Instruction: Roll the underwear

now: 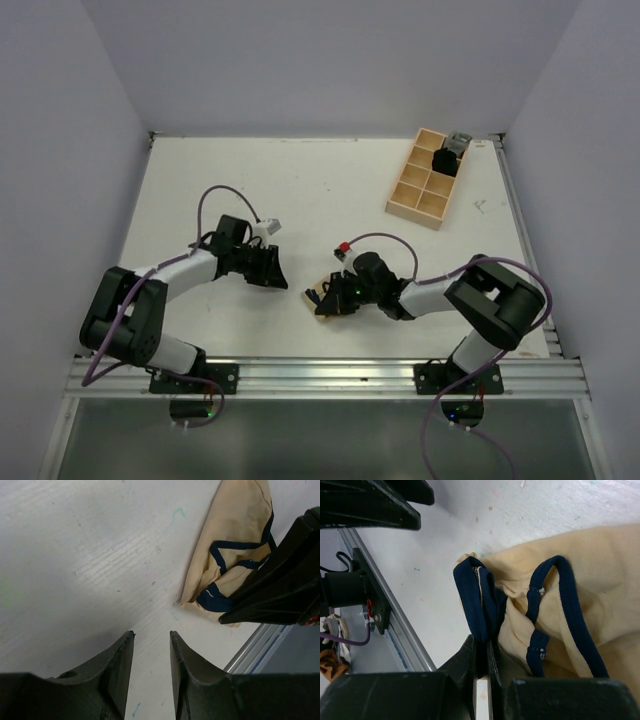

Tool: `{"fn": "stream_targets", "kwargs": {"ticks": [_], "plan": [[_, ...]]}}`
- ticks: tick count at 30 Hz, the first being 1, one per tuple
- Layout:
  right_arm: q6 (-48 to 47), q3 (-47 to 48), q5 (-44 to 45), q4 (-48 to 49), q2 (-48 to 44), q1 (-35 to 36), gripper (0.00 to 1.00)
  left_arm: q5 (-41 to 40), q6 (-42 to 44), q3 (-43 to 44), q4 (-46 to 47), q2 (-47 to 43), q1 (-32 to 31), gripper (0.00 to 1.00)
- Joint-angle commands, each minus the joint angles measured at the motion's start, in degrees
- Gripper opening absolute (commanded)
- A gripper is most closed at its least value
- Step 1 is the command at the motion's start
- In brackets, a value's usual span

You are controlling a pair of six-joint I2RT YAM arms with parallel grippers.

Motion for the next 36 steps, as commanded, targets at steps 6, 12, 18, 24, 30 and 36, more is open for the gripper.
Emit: {"fn": "stream_targets", "kwargs": {"ticks": [6, 12, 18, 24, 30, 36], "plan": [[5.6, -3.5, -6.8, 11.3, 4.4, -3.3, 0.0, 9.1, 5.7, 1.1, 8.8, 5.6, -2.8, 0.4], [5.9, -4.4, -9.4, 14.7, 6.3, -4.3, 0.0, 20.3, 10.3, 2.3, 15.5, 8.7, -3.9, 0.36], [6.3, -5.6, -11.8, 17.6, 7.2, -5.1, 0.0, 25.4, 17.6, 6.6, 10.3, 13.0, -3.9, 0.39], [7.3, -6.5, -15.4, 20.8, 8.4, -6.8, 0.0, 31.0, 22.2, 6.3, 11.9, 14.7, -4.1, 0.39], [7.7, -7.2, -16.8, 22.8, 8.9, -8.0, 0.0, 28.1, 31.4, 10.3, 2.1, 12.6, -4.2, 0.39], [9.1, -8.2, -19.1, 25.8, 9.9, -10.0, 0.0, 29.0, 38.7, 13.8, -4.4, 16.4, -4.2, 0.4]]}}
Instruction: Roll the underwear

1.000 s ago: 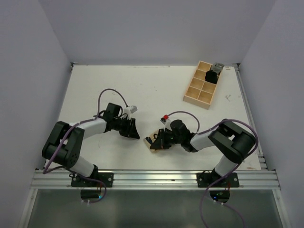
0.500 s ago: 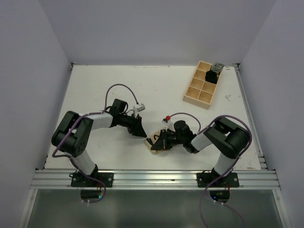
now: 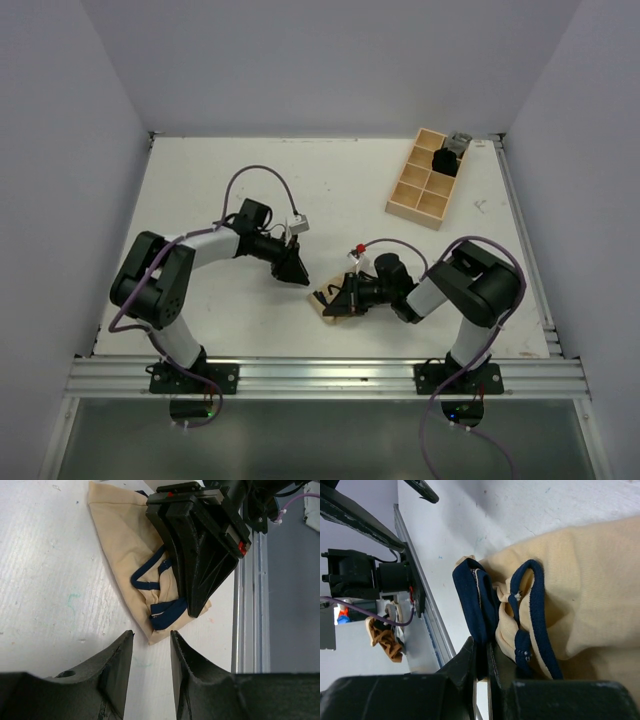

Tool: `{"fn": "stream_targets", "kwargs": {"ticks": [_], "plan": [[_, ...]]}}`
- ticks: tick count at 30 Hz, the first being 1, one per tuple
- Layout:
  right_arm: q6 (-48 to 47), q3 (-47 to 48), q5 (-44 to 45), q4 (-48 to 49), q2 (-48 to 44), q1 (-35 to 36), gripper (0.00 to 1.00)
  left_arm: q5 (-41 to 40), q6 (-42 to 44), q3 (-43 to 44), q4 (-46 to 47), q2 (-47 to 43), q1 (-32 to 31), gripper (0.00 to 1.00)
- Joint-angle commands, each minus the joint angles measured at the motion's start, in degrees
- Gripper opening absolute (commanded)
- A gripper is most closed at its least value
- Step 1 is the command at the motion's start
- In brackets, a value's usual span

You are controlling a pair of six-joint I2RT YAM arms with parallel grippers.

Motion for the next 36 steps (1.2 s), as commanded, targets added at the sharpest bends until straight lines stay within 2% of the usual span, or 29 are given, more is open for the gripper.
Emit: {"fn": "stream_targets", "kwargs": {"ticks": [1, 12, 22, 25, 28, 29, 30, 33, 36], "plan": [[0.9, -0.8, -2.5, 4.0, 1.7, -1.2, 0.0, 2.4, 7.9, 2.6, -5.4, 2.2, -0.6, 0.4], [2.2, -0.3, -5.1, 7.4, 3.7, -3.4, 0.0, 2.9, 15.8, 9.3, -15.5, 8.6, -4.2, 0.4], [2.7, -1.3, -6.6, 10.1, 5.1, -3.7, 0.0, 1.0, 18.1, 12.9, -17.7, 13.2, -6.8, 0.33], [4.0, -1.7, -6.6, 12.8, 6.3, -3.7, 0.01, 2.0, 18.4, 13.7, -17.5, 13.7, -6.9, 0.29], [5.1, -1.8, -6.6, 13.8, 7.0, -3.7, 0.1, 3.1, 19.7, 15.5, -19.1, 14.7, -7.0, 0.17], [5.1, -2.0, -6.3, 13.8, 7.0, -3.7, 0.11, 3.6, 20.5, 17.0, -21.2, 15.1, -7.2, 0.07], [5.2, -2.1, -6.0, 13.8, 6.8, -3.7, 0.11, 3.7, 20.8, 17.7, -22.2, 15.9, -7.4, 0.02], [4.8, -2.4, -4.6, 12.1, 5.5, -3.7, 0.15, 2.9, 20.8, 19.1, -24.7, 16.5, -8.4, 0.0], [2.1, -2.5, -2.5, 6.3, 3.0, -3.7, 0.17, 2.4, 19.4, 19.7, -25.6, 16.8, -9.5, 0.0]]}}
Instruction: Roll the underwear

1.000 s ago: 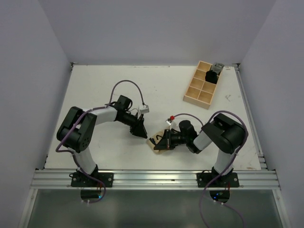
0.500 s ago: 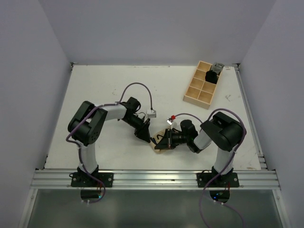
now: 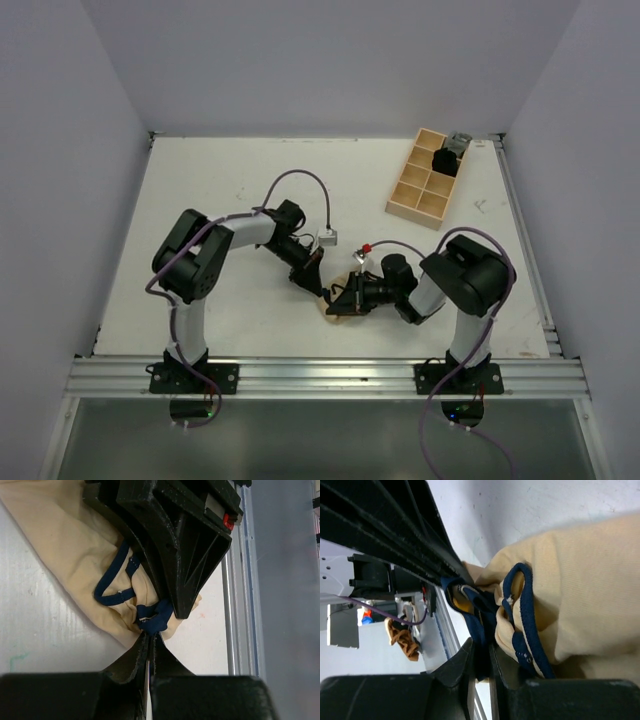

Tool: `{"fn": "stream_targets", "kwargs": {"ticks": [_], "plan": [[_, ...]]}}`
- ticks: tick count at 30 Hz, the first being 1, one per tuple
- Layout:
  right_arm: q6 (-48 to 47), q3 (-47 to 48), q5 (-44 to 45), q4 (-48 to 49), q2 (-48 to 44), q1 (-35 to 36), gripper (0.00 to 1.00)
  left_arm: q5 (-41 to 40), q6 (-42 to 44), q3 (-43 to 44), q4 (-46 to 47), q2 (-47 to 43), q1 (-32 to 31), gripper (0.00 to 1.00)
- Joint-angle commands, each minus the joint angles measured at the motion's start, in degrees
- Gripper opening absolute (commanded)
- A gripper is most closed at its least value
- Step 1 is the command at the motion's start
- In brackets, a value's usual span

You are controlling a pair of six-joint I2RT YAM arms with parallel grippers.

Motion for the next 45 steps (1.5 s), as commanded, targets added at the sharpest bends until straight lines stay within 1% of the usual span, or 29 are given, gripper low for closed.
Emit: {"fn": "stream_targets", "kwargs": {"ticks": [1, 3, 4, 9, 13, 17, 20, 21, 27, 29, 31, 34, 36, 37, 40, 41, 45], "plan": [[-3.5, -0.8, 2.9, -6.7, -3.4, -0.1, 0.18, 1.6, 0.4, 2.4, -2.2, 1.0, -1.3, 0.0], [-5.4, -0.4, 4.5, -10.1, -5.3, -0.1, 0.21, -0.2, -1.1, 3.9, -4.3, 2.6, -1.6, 0.0], [-6.0, -0.4, 5.1, -13.3, -6.0, -0.1, 0.22, -0.9, -1.5, 4.4, -5.2, 3.2, -1.8, 0.0], [-10.4, 1.4, 10.1, -26.3, -11.8, -0.1, 0.23, -4.6, -6.0, 7.0, -8.0, 6.1, -2.4, 0.0], [-12.7, 2.3, 13.3, -33.5, -17.1, 0.0, 0.23, -9.6, -9.2, 9.3, -9.8, 7.6, -2.4, 0.0], [-13.5, 2.0, 16.0, -38.0, -21.5, 0.0, 0.24, -10.9, -13.4, 12.1, -10.2, 8.7, -2.4, 0.0], [-16.7, 2.5, 18.9, -43.2, -25.0, 0.4, 0.25, -11.8, -15.6, 13.5, -10.3, 9.1, -2.4, 0.0], [-17.4, 2.7, 19.7, -45.9, -25.8, 0.5, 0.26, -11.9, -15.9, 13.7, -10.4, 9.3, -2.4, 0.0], [-22.0, 4.3, 26.1, -55.1, -34.8, 1.3, 0.3, -12.1, -17.1, 15.9, -11.7, 9.9, -2.5, 0.0], [-23.4, 4.7, 27.6, -56.7, -37.4, 1.4, 0.31, -12.3, -17.5, 16.6, -11.8, 10.1, -2.5, 0.0], [-24.3, 5.2, 28.6, -58.2, -38.7, 1.6, 0.36, -12.6, -17.6, 17.3, -12.4, 10.5, -2.5, 0.0], [-25.9, 5.6, 31.5, -59.9, -41.0, 3.2, 0.38, -12.7, -18.0, 17.4, -12.5, 10.9, -2.5, 0.0], [-27.1, 6.1, 33.7, -61.3, -43.0, 5.2, 0.41, -12.7, -18.3, 17.3, -12.4, 11.1, -2.5, 0.0], [-28.0, 6.9, 37.0, -62.6, -43.4, 5.9, 0.42, -13.0, -18.6, 17.1, -12.3, 11.0, -2.5, 0.0], [-29.5, 8.8, 41.3, -65.3, -44.9, 9.3, 0.45, -12.8, -18.7, 17.2, -12.1, 11.1, -2.7, 0.0], [-30.5, 9.2, 44.1, -65.6, -45.4, 11.1, 0.45, -12.9, -18.8, 17.2, -12.2, 11.2, -2.7, 0.0], [-34.4, 11.9, 49.9, -66.9, -45.5, 15.4, 0.52, -12.9, -18.9, 17.4, -12.2, 11.2, -3.1, 0.0]]}}
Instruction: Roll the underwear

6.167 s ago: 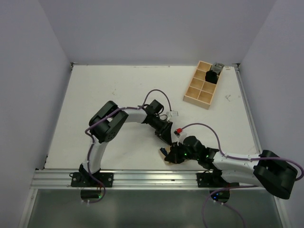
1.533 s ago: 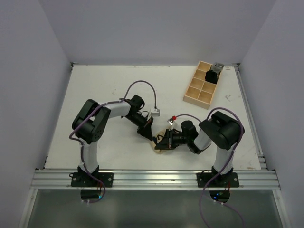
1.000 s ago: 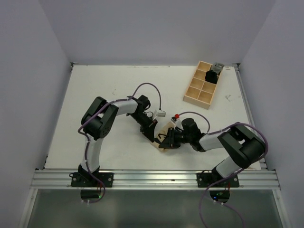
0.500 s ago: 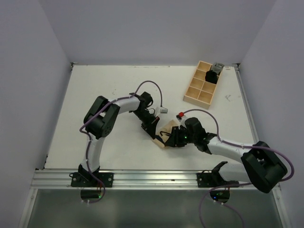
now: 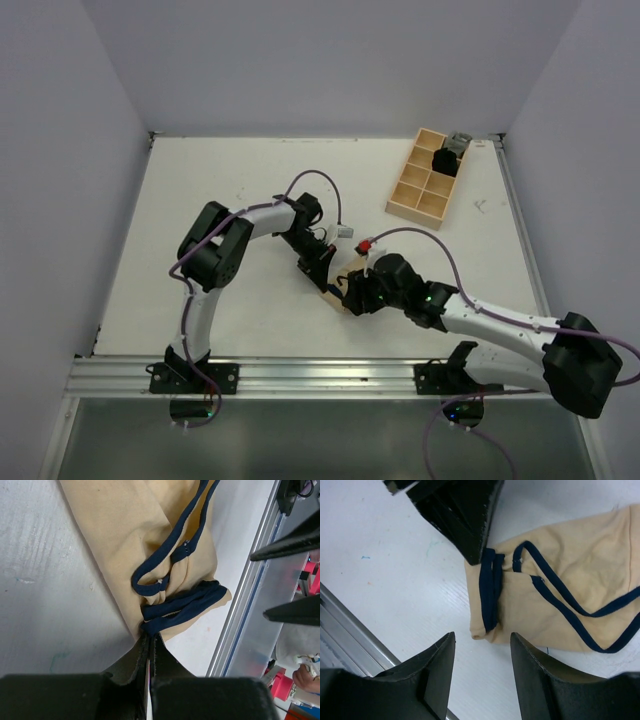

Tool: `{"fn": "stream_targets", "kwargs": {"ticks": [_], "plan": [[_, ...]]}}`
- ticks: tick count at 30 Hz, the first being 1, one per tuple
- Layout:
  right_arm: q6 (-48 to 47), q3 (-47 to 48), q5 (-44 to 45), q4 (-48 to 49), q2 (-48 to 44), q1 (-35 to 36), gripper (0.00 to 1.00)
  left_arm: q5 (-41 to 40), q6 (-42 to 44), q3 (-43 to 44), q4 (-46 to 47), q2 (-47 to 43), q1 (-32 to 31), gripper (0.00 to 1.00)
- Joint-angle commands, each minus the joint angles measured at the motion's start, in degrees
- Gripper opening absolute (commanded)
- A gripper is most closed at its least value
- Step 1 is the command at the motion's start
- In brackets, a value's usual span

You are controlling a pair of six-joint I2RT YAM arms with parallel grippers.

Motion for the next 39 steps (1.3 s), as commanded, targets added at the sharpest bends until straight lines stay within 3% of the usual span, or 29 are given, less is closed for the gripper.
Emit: {"fn": "stream_targets", "kwargs": {"ticks": [1, 17, 39], "plan": [[-5.8, 5.2, 8.8, -2.7, 0.2, 3.1, 0.52, -1.0, -0.5, 1.7, -0.6, 1.0, -0.3, 0.0], [-23.4, 16.4, 19.6, -8.3, 14.6, 15.3, 0.56, -1.6, -0.9, 2.7, -1.1, 2.0, -0.3, 0.0], [-24.7, 23.4, 26.7, -11.4, 28.8, 19.6, 0.53, -0.8, -0.7, 4.2, -1.9, 2.9, -0.3, 0.0]]}}
